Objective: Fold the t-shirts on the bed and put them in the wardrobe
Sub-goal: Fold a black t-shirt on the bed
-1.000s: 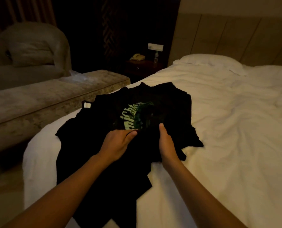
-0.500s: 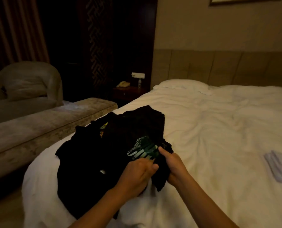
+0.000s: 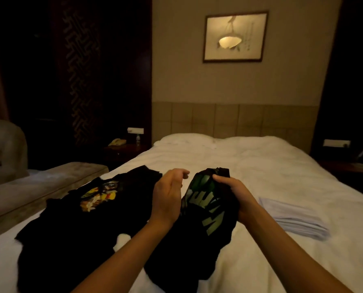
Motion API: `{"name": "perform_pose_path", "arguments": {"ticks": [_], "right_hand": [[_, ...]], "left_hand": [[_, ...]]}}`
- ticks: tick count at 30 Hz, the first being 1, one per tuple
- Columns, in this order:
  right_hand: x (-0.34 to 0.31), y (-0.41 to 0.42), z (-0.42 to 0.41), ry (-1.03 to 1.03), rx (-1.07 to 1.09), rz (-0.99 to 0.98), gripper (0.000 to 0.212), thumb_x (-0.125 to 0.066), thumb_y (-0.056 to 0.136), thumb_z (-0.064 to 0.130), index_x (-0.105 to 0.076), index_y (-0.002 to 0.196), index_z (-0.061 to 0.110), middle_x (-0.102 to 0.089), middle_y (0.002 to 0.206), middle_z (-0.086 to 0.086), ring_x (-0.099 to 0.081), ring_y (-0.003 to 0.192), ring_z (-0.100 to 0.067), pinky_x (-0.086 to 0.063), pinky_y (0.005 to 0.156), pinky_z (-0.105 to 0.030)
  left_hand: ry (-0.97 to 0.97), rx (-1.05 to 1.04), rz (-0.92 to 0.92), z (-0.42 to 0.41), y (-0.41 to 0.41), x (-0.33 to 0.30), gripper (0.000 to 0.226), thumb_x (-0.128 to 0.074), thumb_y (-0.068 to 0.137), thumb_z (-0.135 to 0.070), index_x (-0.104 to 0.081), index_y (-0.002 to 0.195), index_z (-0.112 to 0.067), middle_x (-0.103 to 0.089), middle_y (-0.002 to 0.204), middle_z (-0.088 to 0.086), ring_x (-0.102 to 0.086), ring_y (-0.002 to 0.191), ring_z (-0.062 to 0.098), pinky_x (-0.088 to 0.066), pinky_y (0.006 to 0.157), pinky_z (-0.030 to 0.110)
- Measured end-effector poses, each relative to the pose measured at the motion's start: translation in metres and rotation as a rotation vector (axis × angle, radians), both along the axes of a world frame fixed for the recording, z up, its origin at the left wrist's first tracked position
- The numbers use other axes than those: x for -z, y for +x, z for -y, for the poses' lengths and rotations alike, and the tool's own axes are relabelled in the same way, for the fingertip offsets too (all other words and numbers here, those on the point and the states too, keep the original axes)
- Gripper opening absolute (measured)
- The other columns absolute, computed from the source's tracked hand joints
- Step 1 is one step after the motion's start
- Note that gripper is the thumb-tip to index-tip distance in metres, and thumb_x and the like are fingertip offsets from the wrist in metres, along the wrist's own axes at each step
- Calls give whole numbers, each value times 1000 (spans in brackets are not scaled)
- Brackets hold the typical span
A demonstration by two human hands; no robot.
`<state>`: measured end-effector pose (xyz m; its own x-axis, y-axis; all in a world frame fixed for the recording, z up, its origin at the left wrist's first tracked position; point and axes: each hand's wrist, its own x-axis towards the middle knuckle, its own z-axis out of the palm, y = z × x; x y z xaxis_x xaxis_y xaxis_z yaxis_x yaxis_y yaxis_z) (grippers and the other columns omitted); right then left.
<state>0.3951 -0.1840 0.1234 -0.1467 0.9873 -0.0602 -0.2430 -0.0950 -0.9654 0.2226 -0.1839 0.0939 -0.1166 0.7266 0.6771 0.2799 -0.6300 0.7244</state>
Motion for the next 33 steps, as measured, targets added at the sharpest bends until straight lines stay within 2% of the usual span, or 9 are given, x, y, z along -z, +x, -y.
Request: {"name": "perform_pose_path", "arguments": {"ticks": [4,6,9,12,16,19,22,28,33], "right_hand": [[-34,27,37,81,-48,81,27,-58,89,22,-66,105,2,-73,89,-16,-69,82,-31,-54,77,-39],[-53,35,57,155,-99,128,34,-64,82,25,-65,108,3,-73,91,-14,-71,83,-28,-56,78,-38],[-82,45,83,273,-147,193,42,-72,78,36,-63,107,6,-73,93,-10,-70,89,-25,-56,84,-35],[-111,54,108,362,-141,184,37,-71,79,42,-64,94,9,-71,84,-7,-70,78,-18,-56,77,-30],[-142,66,130,440,-95,248,48,-66,77,53,-63,90,7,-65,84,-10,-66,80,-22,-53,81,-32],[-156,77,136,489,-31,265,52,-61,82,60,-66,89,9,-67,85,-9,-66,82,-21,-51,87,-34],[-164,89,135,529,77,371,52,-57,76,61,-72,83,12,-72,86,-9,-69,86,-24,-50,90,-36],[-166,100,136,573,109,558,41,-65,84,46,-67,81,5,-62,67,-5,-62,60,-15,-51,59,-24],[-183,108,145,655,22,583,23,-62,90,33,-72,94,13,-67,74,1,-65,65,-8,-50,59,-19]], "left_hand": [[-137,206,-40,14,33,-33,56,-28,89,-56,-60,126,-27,-60,122,-14,-54,115,0,-47,103,37],[-246,385,-16,25,47,-48,58,-31,92,-61,-58,130,-27,-61,129,-7,-56,121,8,-43,108,38],[-402,594,25,47,63,-68,46,-25,99,-57,-62,114,-33,-74,105,-12,-67,102,5,-50,92,27],[-455,711,39,62,74,-77,39,-21,104,-42,-59,106,-32,-74,91,-13,-70,86,3,-53,75,20],[-449,756,48,83,77,-87,23,-40,101,-22,-61,93,-20,-63,87,2,-61,76,14,-52,63,25],[-339,700,84,82,72,-107,46,-67,82,-53,-72,84,-7,-60,78,13,-56,70,25,-46,64,33],[-223,652,128,85,60,-133,82,-75,69,-65,-61,95,11,-58,89,25,-55,73,34,-44,65,39],[-65,561,69,101,45,-179,41,-60,80,-41,-57,73,-1,-51,62,10,-50,53,19,-41,46,22],[-64,550,-84,107,33,-207,32,-62,86,-33,-66,73,-4,-53,60,6,-51,52,15,-40,49,22]]}}
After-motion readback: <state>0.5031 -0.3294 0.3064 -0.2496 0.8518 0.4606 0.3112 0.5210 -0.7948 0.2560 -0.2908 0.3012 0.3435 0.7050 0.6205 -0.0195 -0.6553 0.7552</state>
